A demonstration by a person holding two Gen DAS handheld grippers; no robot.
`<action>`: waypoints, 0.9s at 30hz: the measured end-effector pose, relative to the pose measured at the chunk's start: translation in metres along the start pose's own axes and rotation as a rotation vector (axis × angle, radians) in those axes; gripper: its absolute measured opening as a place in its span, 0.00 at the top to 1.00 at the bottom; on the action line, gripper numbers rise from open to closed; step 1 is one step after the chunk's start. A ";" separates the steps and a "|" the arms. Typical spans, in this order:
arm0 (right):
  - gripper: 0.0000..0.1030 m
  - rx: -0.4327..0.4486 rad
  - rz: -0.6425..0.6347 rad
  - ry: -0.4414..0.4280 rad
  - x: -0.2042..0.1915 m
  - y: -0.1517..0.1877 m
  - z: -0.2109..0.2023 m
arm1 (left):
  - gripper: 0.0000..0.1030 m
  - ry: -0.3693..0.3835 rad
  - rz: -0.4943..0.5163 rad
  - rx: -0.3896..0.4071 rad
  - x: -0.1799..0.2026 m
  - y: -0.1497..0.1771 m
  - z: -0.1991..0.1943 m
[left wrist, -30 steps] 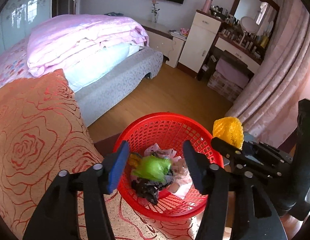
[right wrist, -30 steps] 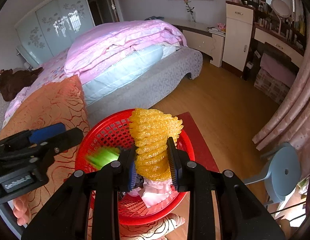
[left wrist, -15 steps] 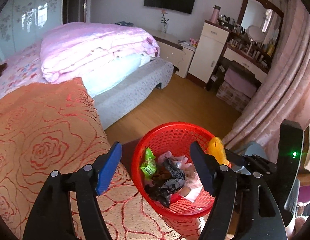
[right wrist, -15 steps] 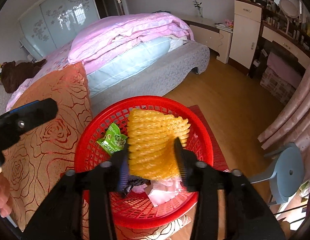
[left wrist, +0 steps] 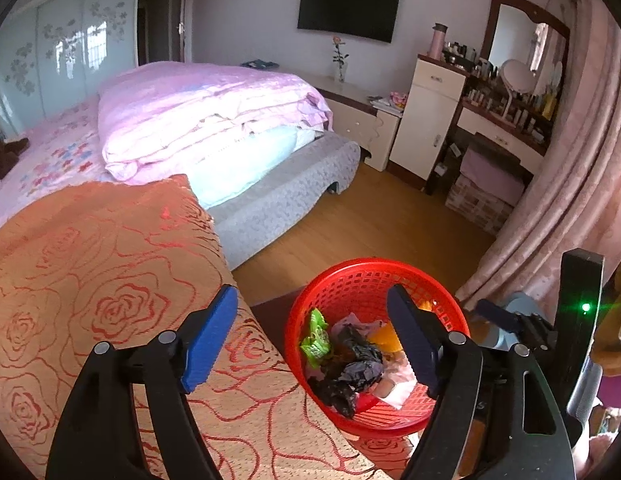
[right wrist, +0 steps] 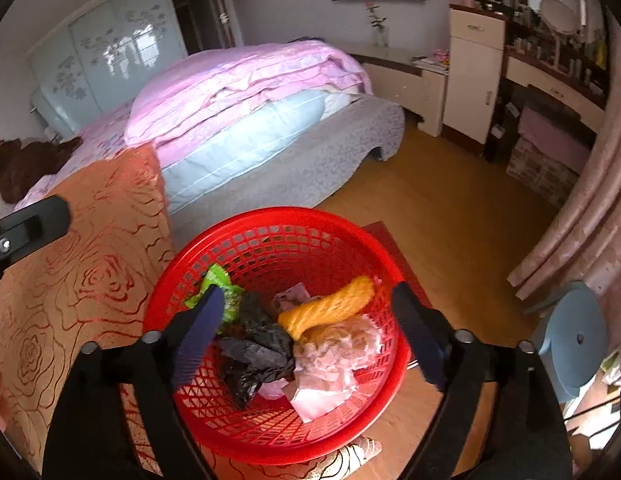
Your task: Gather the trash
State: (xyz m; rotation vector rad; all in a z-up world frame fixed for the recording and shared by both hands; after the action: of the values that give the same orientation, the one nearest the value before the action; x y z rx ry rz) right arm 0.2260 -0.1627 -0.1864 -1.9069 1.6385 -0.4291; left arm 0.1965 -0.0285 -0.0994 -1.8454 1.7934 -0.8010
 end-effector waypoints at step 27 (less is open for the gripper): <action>0.07 0.113 -0.053 0.026 -0.034 0.006 -0.073 | 0.17 -0.136 0.020 0.114 -0.040 0.013 -0.064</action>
State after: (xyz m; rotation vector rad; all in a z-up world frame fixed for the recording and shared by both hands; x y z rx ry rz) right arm 0.1723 -0.1459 -0.1289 -1.8714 1.5496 -0.5580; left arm 0.1442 0.0161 -0.0645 -1.7616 1.6457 -0.7366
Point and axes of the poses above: each gripper's, at about its wrist camera, not at the fingertips, and z roughly the way its jaws point, x to its right, y to its underside, the point moved 10 cm from there along z, roughly the way its jaws point, and after that the axes turned 3 degrees about -x, right-handed, at the moved point
